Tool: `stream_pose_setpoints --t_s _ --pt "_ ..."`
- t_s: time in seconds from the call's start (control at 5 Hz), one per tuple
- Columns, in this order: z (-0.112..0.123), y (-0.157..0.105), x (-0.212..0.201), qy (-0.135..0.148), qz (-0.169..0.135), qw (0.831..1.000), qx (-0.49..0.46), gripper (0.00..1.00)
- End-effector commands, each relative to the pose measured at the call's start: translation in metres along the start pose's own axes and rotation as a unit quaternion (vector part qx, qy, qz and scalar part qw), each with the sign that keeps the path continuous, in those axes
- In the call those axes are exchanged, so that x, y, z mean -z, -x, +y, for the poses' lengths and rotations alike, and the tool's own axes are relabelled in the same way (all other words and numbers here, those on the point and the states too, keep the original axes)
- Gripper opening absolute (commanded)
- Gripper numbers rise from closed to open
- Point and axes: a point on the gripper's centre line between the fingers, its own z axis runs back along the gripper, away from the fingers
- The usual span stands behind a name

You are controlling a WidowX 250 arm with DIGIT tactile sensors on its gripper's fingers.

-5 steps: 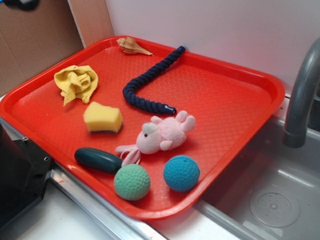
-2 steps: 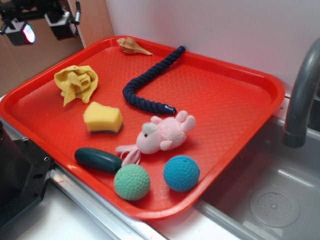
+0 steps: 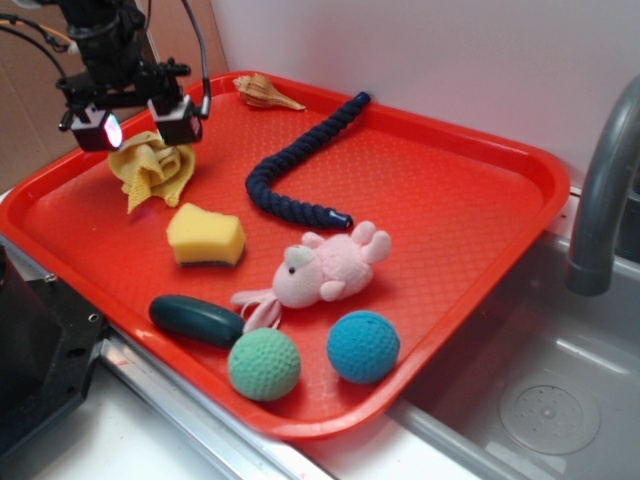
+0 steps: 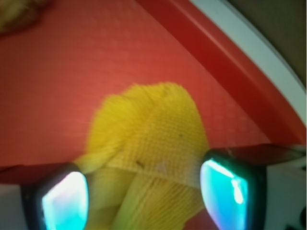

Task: Grab the yellow cloth.

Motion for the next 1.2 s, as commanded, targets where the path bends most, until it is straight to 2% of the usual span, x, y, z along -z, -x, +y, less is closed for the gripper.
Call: stream_pose_setpoints --t_s 0.0,0.2,0.4,0.6,0.8,1.0 --pt "0.02 0.012 0.009 -0.064 0.014 0.998 0.021 0.0" --pt "0.027 0.011 -0.025 -0.057 -0.015 0.998 0.018 0.0" --pt "0.027 0.01 -0.068 -0.052 -0.025 0.997 0.044 0.0" --pt "0.013 0.012 -0.119 -0.023 -0.039 0.996 0.082 0.0" --pt "0.004 0.025 -0.158 -0.009 -0.053 0.991 0.122 0.0" --pt "0.01 0.024 -0.15 0.011 -0.046 0.992 0.113 1.0"
